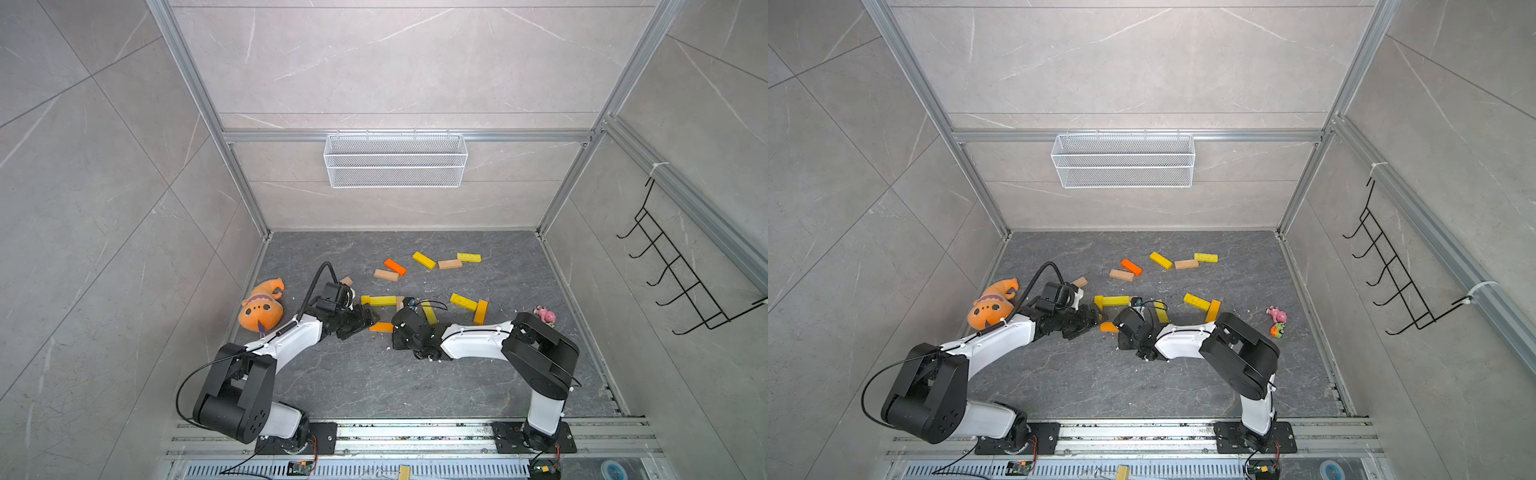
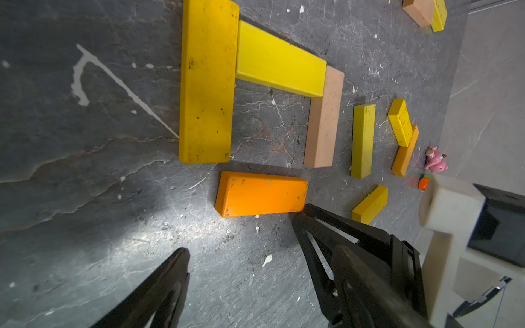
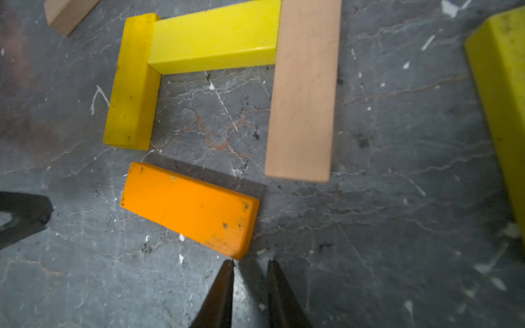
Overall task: Assemble the number 8 with building blocks
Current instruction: Assemble the building block at the center of the board.
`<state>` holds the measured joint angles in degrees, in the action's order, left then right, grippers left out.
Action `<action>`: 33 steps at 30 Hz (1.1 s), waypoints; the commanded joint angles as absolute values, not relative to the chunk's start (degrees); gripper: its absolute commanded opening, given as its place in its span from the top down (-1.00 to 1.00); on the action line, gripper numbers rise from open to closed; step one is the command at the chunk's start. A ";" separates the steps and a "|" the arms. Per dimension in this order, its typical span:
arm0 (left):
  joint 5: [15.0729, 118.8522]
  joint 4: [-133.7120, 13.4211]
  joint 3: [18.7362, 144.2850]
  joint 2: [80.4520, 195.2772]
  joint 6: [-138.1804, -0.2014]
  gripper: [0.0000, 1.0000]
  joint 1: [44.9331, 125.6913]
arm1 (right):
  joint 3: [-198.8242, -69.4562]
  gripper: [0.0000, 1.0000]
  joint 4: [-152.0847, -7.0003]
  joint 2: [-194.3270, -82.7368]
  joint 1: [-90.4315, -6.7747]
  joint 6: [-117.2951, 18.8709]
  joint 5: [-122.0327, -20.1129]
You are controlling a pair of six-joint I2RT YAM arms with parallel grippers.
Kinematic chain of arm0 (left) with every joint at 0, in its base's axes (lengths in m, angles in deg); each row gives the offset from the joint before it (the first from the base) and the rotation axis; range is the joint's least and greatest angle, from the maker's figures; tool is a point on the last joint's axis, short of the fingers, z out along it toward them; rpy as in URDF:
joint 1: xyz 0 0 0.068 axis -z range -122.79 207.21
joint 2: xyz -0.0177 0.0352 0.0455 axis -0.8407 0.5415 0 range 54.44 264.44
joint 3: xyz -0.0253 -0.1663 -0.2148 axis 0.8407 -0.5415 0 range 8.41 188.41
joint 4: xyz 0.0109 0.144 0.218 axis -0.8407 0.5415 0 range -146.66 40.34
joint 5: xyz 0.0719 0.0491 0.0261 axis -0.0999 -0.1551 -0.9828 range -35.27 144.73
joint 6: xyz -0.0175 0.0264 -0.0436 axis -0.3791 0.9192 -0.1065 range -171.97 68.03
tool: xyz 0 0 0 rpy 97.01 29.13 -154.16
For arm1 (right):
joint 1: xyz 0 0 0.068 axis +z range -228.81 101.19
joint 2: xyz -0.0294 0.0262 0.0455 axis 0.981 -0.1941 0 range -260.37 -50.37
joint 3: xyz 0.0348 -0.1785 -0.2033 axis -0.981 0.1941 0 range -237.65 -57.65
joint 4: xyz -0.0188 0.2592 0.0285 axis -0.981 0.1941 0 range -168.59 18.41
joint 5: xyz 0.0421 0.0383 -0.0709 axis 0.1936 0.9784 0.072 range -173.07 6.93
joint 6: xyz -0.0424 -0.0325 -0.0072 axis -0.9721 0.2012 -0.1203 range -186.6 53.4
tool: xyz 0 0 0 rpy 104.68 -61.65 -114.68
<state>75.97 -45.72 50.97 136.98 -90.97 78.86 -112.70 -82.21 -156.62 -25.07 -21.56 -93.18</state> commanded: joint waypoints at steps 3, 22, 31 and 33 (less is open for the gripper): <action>75.30 -49.38 52.47 139.98 -92.05 -0.64 79.32 | -109.56 0.48 -86.20 -153.99 -27.16 -20.59 -86.78; 72.05 -49.29 55.78 145.05 -89.85 -0.64 81.96 | -111.50 0.53 -89.27 -156.95 -29.65 -17.12 -82.23; 71.34 -49.44 56.66 146.85 -89.42 -0.64 82.78 | -112.41 0.57 -89.66 -158.67 -29.85 -16.68 -81.65; 71.43 -49.45 57.07 147.13 -89.33 -0.64 83.12 | -112.45 0.58 -89.97 -158.91 -30.01 -16.51 -81.72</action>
